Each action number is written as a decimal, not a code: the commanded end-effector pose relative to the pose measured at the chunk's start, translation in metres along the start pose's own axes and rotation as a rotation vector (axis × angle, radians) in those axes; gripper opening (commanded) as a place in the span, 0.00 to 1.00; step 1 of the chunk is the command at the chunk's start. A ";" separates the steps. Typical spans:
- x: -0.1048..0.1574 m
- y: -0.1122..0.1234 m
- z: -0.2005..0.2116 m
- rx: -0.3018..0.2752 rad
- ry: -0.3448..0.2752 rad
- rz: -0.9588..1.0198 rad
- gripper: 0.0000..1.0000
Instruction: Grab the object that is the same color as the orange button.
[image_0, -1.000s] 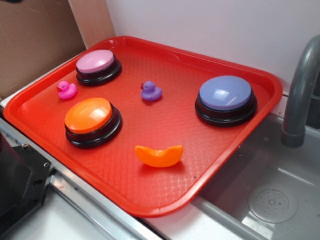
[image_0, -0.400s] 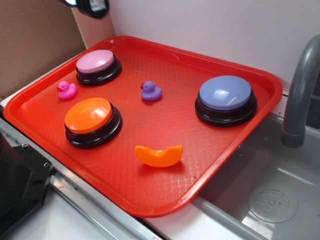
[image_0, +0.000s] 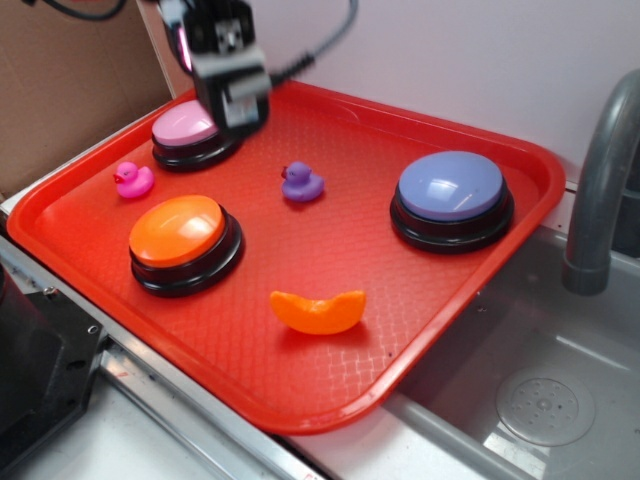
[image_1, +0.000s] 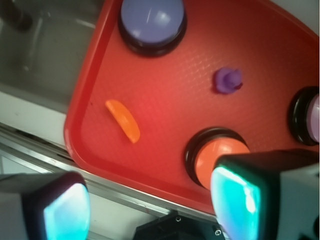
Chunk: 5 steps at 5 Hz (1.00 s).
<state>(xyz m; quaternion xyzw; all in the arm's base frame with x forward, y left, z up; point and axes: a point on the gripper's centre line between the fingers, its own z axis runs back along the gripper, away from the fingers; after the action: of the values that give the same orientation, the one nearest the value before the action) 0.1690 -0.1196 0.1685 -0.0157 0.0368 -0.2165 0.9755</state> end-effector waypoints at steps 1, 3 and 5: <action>-0.007 -0.031 -0.034 -0.025 0.030 -0.097 1.00; 0.009 -0.018 -0.093 -0.020 -0.040 -0.331 1.00; 0.022 -0.011 -0.125 -0.028 -0.003 -0.374 1.00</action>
<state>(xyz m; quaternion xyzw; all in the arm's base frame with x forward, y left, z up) 0.1716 -0.1366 0.0357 -0.0329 0.0577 -0.3924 0.9174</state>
